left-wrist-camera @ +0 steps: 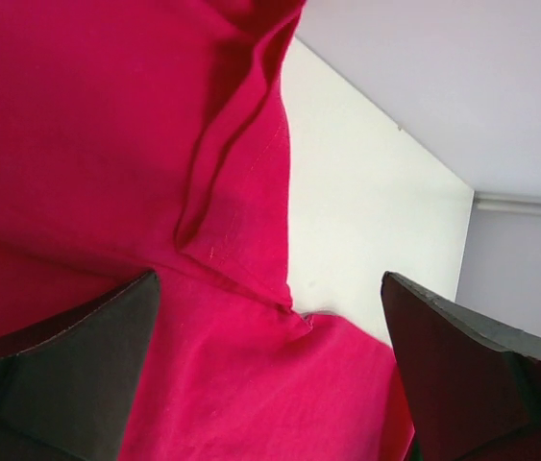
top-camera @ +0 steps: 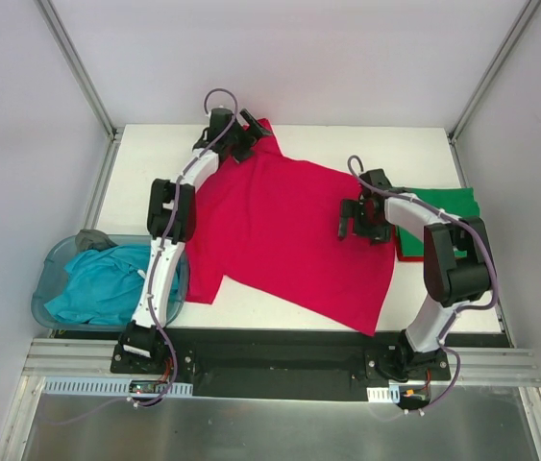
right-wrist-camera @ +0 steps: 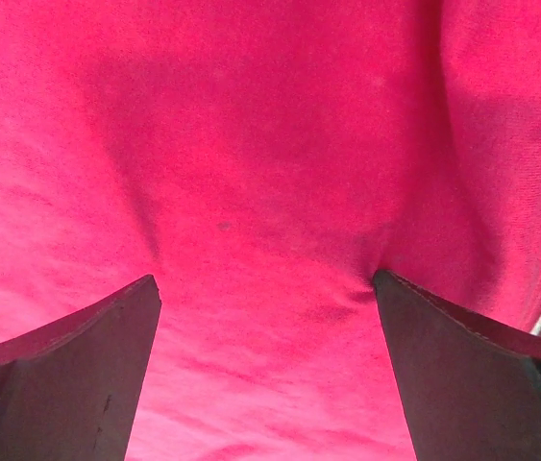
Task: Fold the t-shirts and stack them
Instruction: Flatten out the tshirt
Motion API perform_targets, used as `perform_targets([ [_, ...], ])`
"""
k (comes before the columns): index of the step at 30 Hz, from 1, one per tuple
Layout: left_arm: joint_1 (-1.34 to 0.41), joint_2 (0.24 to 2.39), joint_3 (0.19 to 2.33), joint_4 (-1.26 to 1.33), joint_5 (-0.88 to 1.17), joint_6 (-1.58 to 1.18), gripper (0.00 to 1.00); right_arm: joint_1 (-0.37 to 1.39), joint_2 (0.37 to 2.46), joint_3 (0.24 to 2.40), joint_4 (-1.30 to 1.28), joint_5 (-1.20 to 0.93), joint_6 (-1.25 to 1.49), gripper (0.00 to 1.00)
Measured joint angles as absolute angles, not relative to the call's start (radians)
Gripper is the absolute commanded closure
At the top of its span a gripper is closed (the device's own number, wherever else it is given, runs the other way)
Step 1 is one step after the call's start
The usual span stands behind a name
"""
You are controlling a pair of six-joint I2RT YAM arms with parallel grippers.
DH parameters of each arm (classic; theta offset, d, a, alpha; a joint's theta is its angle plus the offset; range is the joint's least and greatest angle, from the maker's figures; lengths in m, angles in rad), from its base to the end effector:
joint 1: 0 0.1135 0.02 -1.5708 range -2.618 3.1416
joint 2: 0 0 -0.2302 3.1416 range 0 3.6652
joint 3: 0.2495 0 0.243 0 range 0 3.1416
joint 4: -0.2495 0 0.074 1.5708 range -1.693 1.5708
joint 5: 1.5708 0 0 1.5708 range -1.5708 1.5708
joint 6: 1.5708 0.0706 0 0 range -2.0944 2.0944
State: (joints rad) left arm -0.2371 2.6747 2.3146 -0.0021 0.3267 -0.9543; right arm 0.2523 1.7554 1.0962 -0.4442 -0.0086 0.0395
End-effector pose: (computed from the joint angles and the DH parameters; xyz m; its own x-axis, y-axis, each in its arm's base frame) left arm 0.5767 -0.1627 0.1404 -0.6187 -0.6455 -0.4479 0.0163 0.5594 -0.8287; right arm 0.3391 0.0880 0.1139 -0.8738 -0.1845 -0.4499 -0.2190 0.9754 0.0255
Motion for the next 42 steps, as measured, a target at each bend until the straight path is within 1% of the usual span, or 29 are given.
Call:
perform_targets([
  [3,-0.237,2.682,2.316,0.024,0.294,-0.966,0.01,0.253,1.773,1.117,-0.466,0.015,0.036,0.03],
  [5,-0.236,2.664,2.271,0.048,0.266,-0.962,0.01,0.25,1.789,1.136,-0.487,0.023,0.036,0.03],
  [7,-0.236,2.616,2.177,0.078,0.236,-0.957,0.01,0.245,1.797,1.148,-0.499,0.025,0.036,0.03],
  [9,-0.231,2.524,2.039,0.091,0.2,-0.943,0.01,0.241,1.802,1.155,-0.506,0.026,0.036,0.03],
  [12,-0.213,2.406,1.883,0.053,0.17,-0.914,0.01,0.235,1.808,1.164,-0.515,0.03,0.035,0.03],
  [16,-0.168,2.254,1.665,0.028,0.182,-0.889,0.01,0.224,1.821,1.182,-0.538,0.03,0.032,0.03],
  [20,-0.147,2.127,1.468,0.033,0.242,-0.871,0.01,0.209,1.823,1.185,-0.557,0.031,0.028,0.03],
  [23,-0.174,2.019,1.315,0.042,0.256,-0.852,0.01,0.2,1.814,1.17,-0.561,0.034,0.021,0.03],
  [27,-0.275,1.871,1.135,0.019,0.228,-0.835,0.01,0.192,1.77,1.111,-0.565,0.048,0.013,0.03],
  [32,-0.342,1.817,1.1,-0.044,0.187,-0.817,0.01,0.187,1.737,1.068,-0.58,0.054,0.01,0.03],
  [39,-0.327,1.815,1.196,-0.088,0.058,-0.799,0.01,0.187,1.734,1.066,-0.58,0.061,0.01,0.03],
  [42,-0.326,1.816,1.253,-0.089,0.016,-0.788,0.06,0.187,1.734,1.065,-0.581,0.066,0.01,0.03],
])
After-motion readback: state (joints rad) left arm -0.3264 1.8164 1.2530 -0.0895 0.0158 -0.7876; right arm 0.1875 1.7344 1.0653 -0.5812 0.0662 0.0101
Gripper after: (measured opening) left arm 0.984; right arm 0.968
